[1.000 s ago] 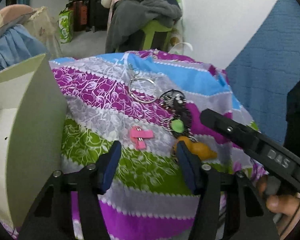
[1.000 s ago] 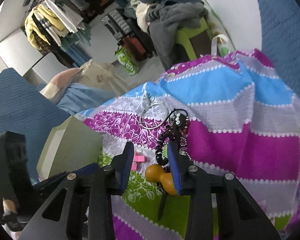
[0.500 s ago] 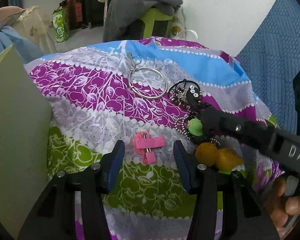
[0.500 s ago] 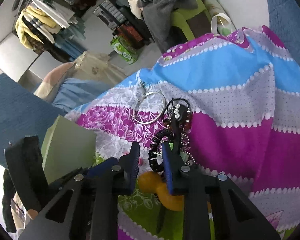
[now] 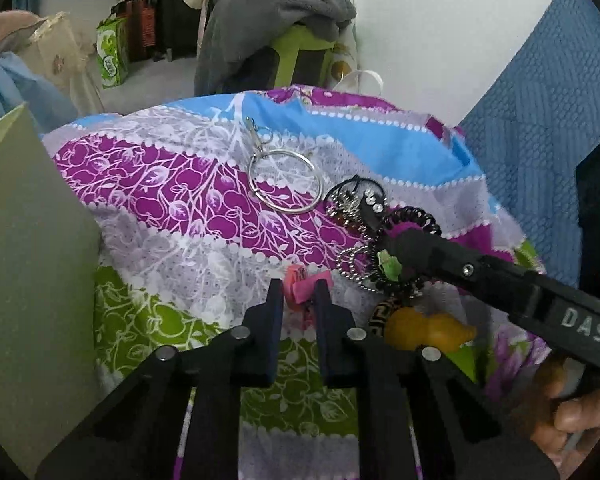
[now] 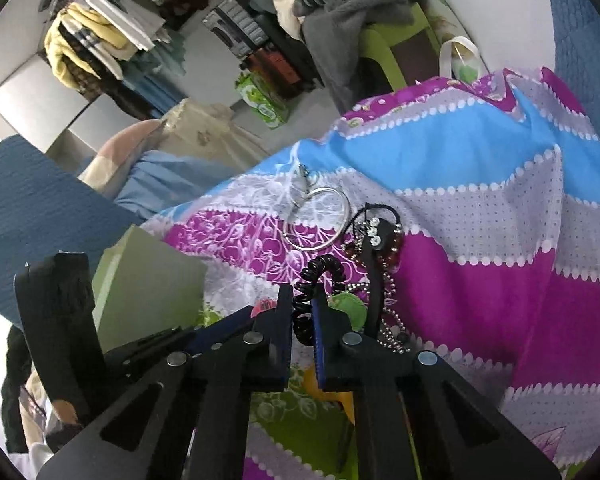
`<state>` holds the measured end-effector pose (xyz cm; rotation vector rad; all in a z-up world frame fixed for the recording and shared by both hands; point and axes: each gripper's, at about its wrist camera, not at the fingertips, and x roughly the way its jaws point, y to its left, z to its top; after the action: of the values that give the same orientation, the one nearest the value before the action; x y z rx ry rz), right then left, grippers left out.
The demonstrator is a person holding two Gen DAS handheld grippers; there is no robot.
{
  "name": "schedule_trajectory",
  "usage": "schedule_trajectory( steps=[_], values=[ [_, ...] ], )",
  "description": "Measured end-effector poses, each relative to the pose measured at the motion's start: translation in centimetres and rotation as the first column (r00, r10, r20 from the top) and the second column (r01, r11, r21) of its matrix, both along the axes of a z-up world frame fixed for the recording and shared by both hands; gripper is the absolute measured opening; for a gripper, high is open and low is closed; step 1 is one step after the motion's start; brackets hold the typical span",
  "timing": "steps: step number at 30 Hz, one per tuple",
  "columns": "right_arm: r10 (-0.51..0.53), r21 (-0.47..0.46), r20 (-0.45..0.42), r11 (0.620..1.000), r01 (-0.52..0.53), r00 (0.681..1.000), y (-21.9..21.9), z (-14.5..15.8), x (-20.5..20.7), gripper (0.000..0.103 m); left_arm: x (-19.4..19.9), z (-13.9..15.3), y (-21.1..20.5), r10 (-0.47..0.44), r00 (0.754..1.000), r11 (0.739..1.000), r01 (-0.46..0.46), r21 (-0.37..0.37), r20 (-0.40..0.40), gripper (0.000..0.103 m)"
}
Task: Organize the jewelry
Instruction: 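Carry the pink clip with the left tool while the right tool carries the hair tie over the box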
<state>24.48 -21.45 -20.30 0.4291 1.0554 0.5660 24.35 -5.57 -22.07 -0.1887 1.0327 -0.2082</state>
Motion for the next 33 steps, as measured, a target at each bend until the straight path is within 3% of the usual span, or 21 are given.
schedule_trajectory(
  steps=[6, 19, 25, 33],
  values=[
    [0.001, 0.020, 0.041, 1.000, -0.001, 0.999, -0.1, 1.8, -0.9, 0.007, -1.5, 1.8, 1.0, 0.007, 1.000, 0.999, -0.006, -0.037, 0.029, 0.015],
    [0.076, -0.222, 0.123, 0.974, -0.048, 0.989, 3.4, 4.4, -6.2, 0.007, -5.2, 4.4, 2.6, 0.014, 0.997, 0.999, -0.011, -0.039, 0.073, 0.015],
    [0.083, -0.323, 0.135, 0.946, -0.036, 0.987, 4.8, 4.7, -8.1, 0.007, -7.3, 5.3, 3.7, 0.015, 0.999, 0.998, -0.012, -0.063, 0.044, 0.015],
    [0.049, -0.361, 0.118, 0.932, -0.003, 0.992, 5.2, 5.7, -11.3, 0.007, -9.6, 7.9, 5.3, 0.023, 0.999, 0.997, -0.020, -0.075, 0.047, 0.014]
  ],
)
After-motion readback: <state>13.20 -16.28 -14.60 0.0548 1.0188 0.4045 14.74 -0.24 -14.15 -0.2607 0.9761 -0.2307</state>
